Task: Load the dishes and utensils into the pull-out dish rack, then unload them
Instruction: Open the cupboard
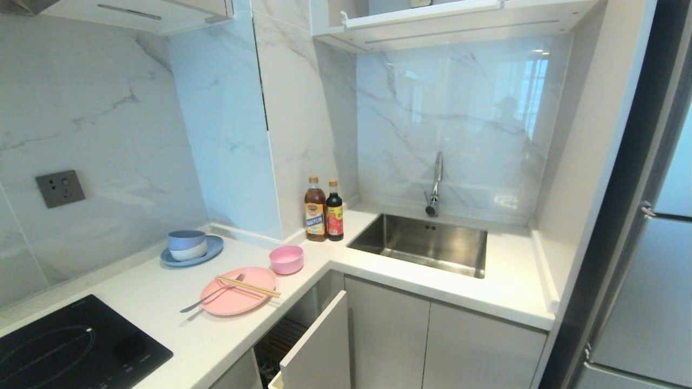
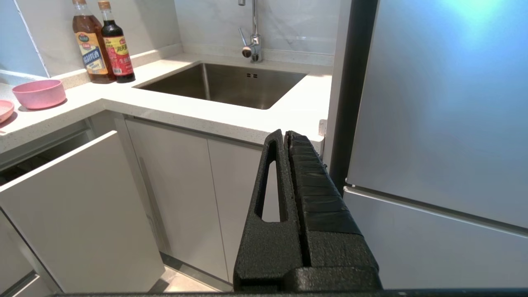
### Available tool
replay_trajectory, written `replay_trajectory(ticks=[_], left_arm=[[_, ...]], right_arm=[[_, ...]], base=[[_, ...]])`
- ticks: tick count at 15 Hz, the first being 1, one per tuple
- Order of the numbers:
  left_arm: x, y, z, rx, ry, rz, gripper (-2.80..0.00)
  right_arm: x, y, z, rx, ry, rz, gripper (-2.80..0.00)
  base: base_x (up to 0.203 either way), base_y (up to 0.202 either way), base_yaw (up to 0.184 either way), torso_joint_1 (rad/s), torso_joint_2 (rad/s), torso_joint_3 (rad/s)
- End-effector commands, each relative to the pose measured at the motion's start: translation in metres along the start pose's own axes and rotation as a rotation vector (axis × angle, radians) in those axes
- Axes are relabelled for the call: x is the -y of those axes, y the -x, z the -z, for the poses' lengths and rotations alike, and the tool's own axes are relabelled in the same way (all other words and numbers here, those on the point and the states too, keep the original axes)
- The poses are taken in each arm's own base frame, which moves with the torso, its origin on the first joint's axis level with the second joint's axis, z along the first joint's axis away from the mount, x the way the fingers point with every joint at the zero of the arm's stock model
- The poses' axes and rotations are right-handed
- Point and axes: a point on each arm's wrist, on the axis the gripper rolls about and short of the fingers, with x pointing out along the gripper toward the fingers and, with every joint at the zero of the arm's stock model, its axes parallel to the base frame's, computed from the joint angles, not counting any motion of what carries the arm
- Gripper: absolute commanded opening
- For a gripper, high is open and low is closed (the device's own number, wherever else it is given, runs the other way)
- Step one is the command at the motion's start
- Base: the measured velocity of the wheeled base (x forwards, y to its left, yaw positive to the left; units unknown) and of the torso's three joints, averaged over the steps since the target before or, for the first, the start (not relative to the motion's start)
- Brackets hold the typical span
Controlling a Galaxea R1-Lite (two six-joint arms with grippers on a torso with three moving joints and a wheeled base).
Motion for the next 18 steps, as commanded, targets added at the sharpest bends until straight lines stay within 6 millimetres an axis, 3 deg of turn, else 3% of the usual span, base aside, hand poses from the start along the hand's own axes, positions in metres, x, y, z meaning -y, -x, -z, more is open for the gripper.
replay_trajectory(ticks=[1, 9, 18], left_arm=[[-0.0005, -0.0016, 0.0073, -0.025, 0.0, -0.002, -2.8], [-0.0005, -0.0016, 0.0073, -0.025, 0.0, -0.002, -2.8], [-0.0005, -0.0016, 0.0073, -0.025, 0.0, -0.002, -2.8]], right_arm=[[0.0, -0.0001, 0.0004, -0.002, 0.0, 0.0, -2.8], [0.0, -0.0001, 0.0004, -0.002, -0.005, 0.0, -2.8], [0.0, -0.0001, 0.0004, -0.002, -0.006, -0.002, -2.8]], base=[[0.0, 0.0, 0.0, 0.0, 0.0, 0.0], [0.0, 0.0, 0.0, -0.007, 0.01, 0.005], [0.0, 0.0, 0.0, -0.155, 0.31, 0.157]])
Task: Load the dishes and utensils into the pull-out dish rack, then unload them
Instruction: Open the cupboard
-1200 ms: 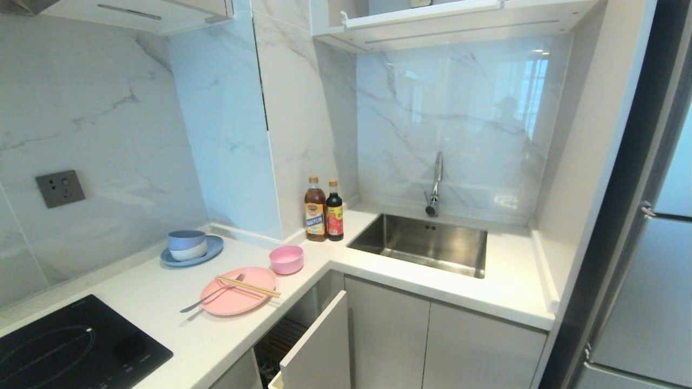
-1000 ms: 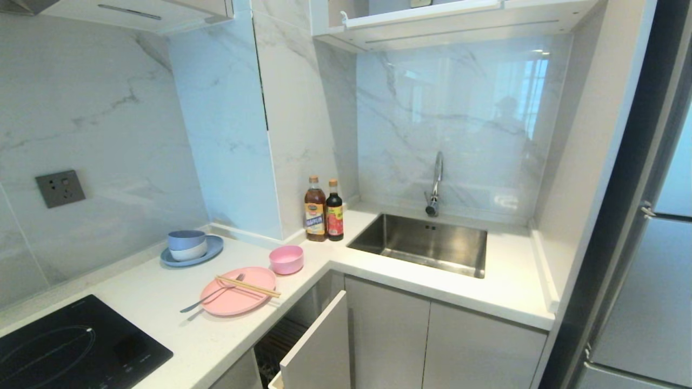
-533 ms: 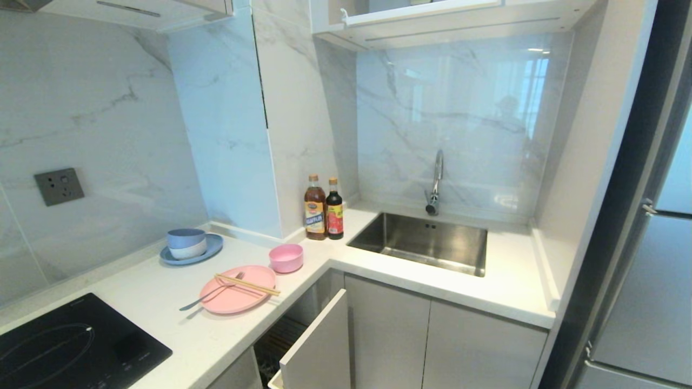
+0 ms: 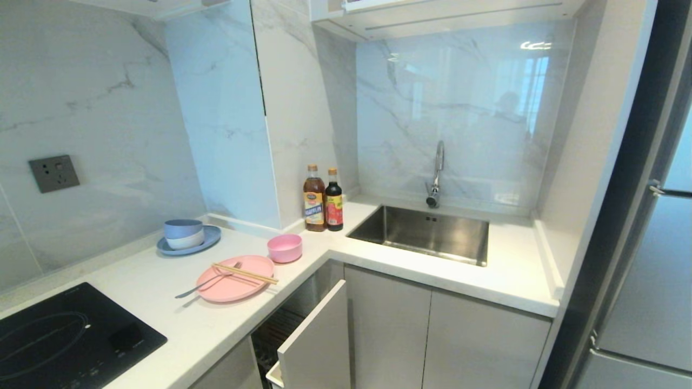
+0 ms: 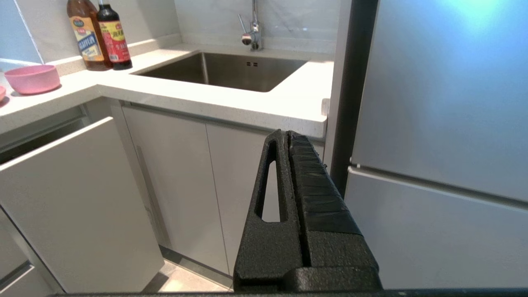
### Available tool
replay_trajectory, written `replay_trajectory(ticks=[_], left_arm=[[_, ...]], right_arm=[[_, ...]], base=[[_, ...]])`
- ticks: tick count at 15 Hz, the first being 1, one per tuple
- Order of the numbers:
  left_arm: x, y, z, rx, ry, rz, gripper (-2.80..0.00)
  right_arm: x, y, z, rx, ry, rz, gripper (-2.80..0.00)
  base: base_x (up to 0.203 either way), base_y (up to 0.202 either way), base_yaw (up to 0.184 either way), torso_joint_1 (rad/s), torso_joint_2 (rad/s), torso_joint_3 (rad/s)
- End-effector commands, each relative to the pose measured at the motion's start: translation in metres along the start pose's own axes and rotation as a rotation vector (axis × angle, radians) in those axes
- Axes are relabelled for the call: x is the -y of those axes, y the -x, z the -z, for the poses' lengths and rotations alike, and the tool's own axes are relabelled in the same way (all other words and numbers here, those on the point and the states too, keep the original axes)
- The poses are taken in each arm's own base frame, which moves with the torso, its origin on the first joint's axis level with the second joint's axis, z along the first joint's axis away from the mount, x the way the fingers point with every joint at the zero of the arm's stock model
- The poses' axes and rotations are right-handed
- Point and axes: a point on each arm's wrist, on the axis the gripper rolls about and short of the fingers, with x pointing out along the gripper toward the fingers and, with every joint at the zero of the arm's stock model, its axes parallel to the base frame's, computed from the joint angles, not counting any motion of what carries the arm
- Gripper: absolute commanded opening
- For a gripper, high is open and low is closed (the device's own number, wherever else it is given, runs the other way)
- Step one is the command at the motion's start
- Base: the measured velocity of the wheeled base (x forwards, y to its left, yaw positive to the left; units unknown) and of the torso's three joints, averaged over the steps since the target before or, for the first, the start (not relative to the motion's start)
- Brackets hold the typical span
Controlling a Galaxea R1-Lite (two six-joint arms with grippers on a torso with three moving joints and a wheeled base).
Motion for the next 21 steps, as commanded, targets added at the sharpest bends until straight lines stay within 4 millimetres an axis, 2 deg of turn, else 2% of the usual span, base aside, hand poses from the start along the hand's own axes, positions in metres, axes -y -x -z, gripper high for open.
replay_trajectory(ticks=[1, 6, 21], left_arm=[[-0.0005, -0.0016, 0.0072, -0.025, 0.0, -0.003, -2.8], [-0.0005, -0.0016, 0.0072, -0.025, 0.0, -0.003, -2.8], [-0.0005, -0.0016, 0.0072, -0.025, 0.0, -0.002, -2.8]], right_arm=[[0.0, -0.0001, 0.0004, -0.002, 0.0, -0.001, -2.8], [0.0, -0.0002, 0.0004, -0.003, 0.0, -0.001, -2.8], [0.0, -0.0002, 0.0004, -0.003, 0.0, -0.001, -2.8]], base=[[0.0, 0.0, 0.0, -0.163, 0.33, 0.163], [0.0, 0.0, 0.0, -0.183, 0.37, 0.186], [0.0, 0.0, 0.0, -0.263, 0.53, 0.259]])
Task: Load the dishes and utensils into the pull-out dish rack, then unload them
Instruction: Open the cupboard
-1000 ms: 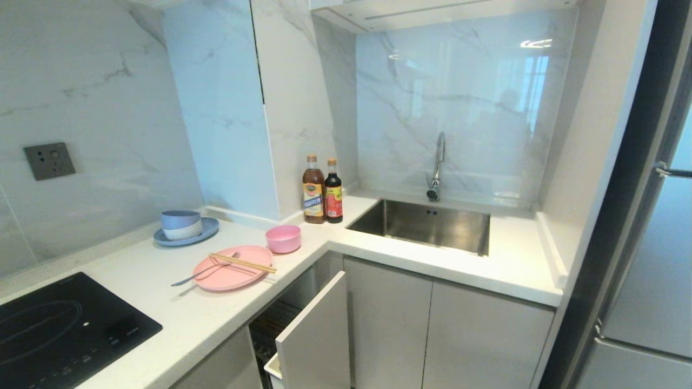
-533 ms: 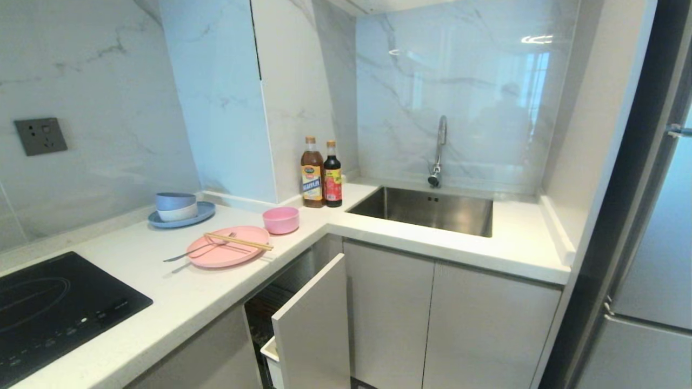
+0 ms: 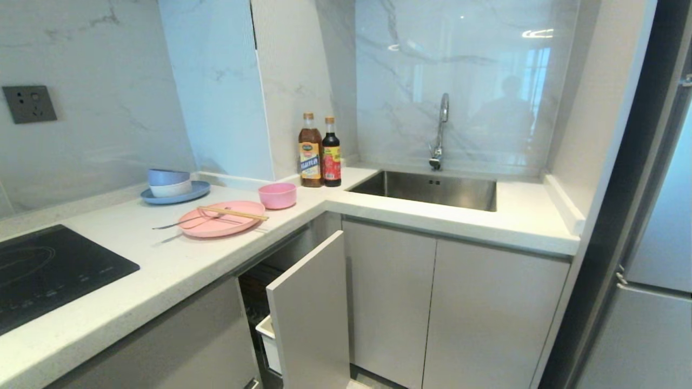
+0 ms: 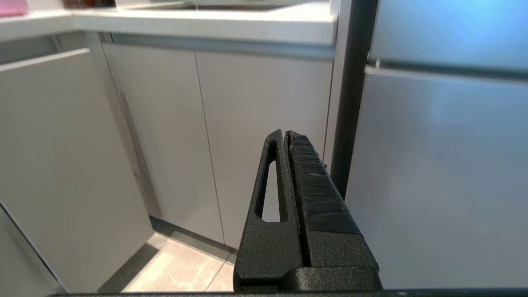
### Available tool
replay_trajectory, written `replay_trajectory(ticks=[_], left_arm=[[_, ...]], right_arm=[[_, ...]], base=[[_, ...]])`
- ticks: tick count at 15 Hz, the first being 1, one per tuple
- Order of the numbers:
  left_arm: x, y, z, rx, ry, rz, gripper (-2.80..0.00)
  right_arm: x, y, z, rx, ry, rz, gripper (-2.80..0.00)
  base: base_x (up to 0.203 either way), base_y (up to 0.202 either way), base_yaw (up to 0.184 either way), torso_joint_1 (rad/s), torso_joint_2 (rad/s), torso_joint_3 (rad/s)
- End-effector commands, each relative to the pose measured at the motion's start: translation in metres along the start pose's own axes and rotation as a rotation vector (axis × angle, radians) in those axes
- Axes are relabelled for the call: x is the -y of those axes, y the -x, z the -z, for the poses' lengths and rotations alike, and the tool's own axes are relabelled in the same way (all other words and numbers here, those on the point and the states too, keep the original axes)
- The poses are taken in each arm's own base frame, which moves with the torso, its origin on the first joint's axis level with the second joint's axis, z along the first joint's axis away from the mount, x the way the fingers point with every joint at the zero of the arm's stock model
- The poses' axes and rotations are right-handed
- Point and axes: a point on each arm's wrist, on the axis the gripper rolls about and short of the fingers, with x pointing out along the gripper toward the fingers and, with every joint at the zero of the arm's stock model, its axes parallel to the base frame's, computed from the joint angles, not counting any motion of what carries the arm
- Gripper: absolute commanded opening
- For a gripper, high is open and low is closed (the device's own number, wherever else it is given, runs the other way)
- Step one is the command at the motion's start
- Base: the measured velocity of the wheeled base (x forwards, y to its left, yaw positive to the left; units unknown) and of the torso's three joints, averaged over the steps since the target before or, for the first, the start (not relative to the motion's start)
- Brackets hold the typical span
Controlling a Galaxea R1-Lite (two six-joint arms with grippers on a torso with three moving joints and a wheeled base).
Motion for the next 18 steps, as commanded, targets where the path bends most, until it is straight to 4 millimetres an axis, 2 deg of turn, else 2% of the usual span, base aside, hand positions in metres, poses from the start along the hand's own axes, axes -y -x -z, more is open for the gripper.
replay_trajectory(ticks=[1, 11, 18], left_arm=[[-0.0005, -0.0016, 0.0073, -0.025, 0.0, -0.003, -2.8], [-0.0005, -0.0016, 0.0073, -0.025, 0.0, -0.003, -2.8], [-0.0005, -0.0016, 0.0073, -0.025, 0.0, -0.004, -2.8]], right_arm=[[0.0, -0.0002, 0.0004, -0.003, 0.0, -0.001, -2.8], [0.0, -0.0001, 0.0004, -0.001, 0.0, -0.001, -2.8], [0.0, -0.0001, 0.0004, -0.001, 0.001, -0.001, -2.8]], base=[[0.0, 0.0, 0.0, -0.253, 0.49, 0.251], [0.0, 0.0, 0.0, -0.229, 0.46, 0.222], [0.0, 0.0, 0.0, -0.027, 0.06, 0.029]])
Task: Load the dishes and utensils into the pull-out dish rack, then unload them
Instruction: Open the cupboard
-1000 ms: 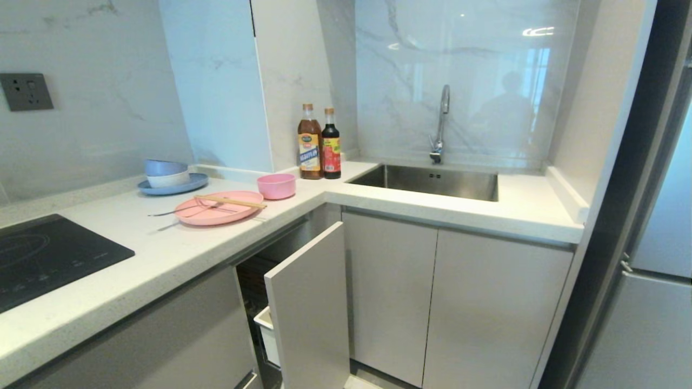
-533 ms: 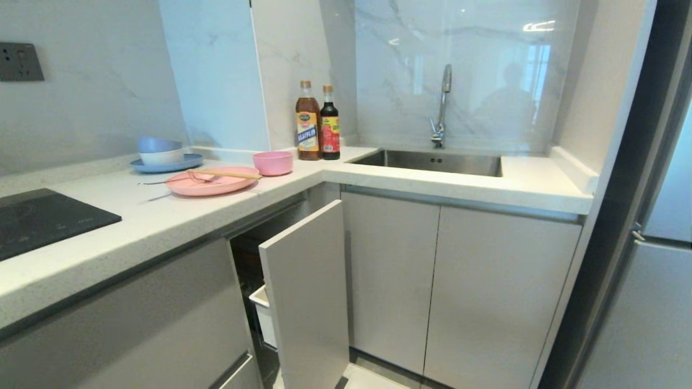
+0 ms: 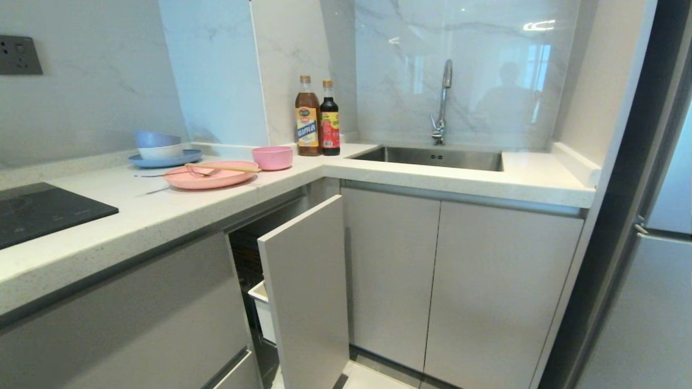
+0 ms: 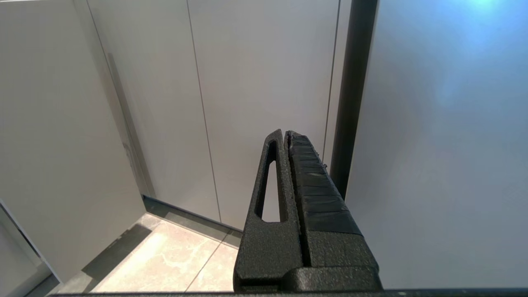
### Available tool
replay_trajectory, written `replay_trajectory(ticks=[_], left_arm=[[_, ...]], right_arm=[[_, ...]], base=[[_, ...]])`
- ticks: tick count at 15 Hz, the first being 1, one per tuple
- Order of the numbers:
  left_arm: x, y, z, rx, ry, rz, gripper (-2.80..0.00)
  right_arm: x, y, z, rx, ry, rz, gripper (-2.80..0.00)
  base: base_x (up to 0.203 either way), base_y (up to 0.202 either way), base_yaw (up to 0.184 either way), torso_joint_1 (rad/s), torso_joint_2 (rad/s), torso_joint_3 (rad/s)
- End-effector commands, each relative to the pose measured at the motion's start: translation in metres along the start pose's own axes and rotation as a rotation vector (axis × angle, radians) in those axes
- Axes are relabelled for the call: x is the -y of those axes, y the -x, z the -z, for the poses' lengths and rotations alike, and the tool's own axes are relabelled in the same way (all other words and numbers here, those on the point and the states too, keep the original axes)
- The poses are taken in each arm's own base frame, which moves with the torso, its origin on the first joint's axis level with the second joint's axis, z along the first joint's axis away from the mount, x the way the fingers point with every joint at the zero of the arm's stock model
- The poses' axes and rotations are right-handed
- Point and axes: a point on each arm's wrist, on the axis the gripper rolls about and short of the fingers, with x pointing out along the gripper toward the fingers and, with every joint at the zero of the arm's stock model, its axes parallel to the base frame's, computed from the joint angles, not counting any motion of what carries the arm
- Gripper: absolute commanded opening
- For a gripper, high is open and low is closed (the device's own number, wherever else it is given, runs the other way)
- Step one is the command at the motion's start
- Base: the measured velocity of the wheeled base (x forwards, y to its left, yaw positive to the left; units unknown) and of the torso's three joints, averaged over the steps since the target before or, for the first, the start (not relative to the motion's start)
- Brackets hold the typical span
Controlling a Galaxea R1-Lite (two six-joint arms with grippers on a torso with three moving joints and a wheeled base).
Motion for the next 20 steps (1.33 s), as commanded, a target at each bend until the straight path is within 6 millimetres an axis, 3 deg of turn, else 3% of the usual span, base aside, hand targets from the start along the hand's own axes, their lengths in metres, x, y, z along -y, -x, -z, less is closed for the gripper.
replay_trajectory(ticks=[1, 12, 14, 18, 20], left_arm=[[-0.001, -0.002, 0.007, -0.025, 0.001, -0.002, -2.8], [0.0, -0.001, 0.006, -0.026, -0.011, -0.004, -2.8], [0.001, 0.004, -0.016, 0.04, -0.021, 0.001, -2.8], [0.007, 0.023, -0.101, 0.137, -0.096, -0.025, -2.8], [0.01, 0.014, -0.147, 0.132, -0.127, -0.031, -2.8]], right_arm=[[0.0, 0.0, 0.0, -0.002, 0.0, -0.001, -2.8], [0.0, 0.0, 0.0, -0.002, 0.0, -0.001, -2.8], [0.0, 0.0, 0.0, -0.002, 0.0, 0.0, -2.8], [0.0, 0.0, 0.0, -0.002, 0.0, -0.001, -2.8], [0.0, 0.0, 0.0, -0.002, 0.0, -0.001, -2.8]], base=[[0.0, 0.0, 0.0, 0.0, 0.0, 0.0], [0.0, 0.0, 0.0, 0.0, 0.0, 0.0], [0.0, 0.0, 0.0, 0.0, 0.0, 0.0], [0.0, 0.0, 0.0, 0.0, 0.0, 0.0], [0.0, 0.0, 0.0, 0.0, 0.0, 0.0]])
